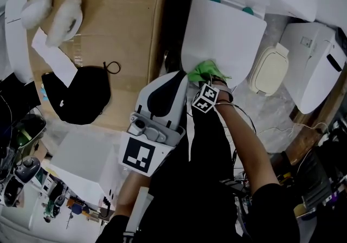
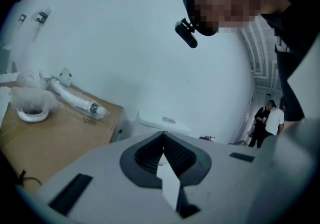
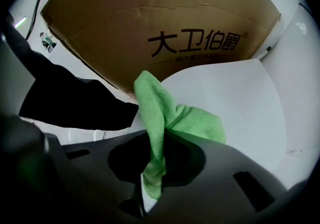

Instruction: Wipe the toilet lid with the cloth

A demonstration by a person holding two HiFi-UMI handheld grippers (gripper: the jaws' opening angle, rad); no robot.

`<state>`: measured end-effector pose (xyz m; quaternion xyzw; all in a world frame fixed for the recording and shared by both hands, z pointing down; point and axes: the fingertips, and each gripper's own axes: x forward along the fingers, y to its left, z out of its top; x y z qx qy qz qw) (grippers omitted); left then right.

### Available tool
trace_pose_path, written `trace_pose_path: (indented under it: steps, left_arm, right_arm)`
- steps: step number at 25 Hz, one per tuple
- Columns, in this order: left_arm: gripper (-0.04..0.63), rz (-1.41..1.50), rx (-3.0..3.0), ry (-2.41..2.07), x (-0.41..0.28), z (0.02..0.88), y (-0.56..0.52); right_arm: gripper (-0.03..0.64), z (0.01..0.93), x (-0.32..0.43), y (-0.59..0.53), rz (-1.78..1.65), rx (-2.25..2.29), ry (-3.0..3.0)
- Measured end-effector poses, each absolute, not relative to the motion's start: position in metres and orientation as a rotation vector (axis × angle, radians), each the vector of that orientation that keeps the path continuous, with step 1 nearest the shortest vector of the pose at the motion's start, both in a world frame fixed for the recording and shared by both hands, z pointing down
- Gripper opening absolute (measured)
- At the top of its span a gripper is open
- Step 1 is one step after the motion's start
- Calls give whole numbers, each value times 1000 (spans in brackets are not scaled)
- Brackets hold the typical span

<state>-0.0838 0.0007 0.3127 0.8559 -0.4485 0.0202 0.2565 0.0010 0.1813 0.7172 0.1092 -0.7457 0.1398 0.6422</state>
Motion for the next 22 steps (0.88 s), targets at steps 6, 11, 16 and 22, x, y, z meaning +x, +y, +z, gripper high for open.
trace_pose_path:
  steps: [6,11,16,22]
  left_arm:
    - [2,71,2327,-1205,-77,315,8]
    - [2,72,2343,-1176,-67,313,9]
    - [2,86,2361,-1135,-57,313,4]
    - [2,69,2369,-1108,-49,309,-11]
  right_arm:
    - [51,717,-5,231,375,134,-1722]
    - [51,706,1,257,388,-73,-1734]
    - [51,658,9,207,208,81,-1941]
    - [51,602,50,83,124,523,-2045]
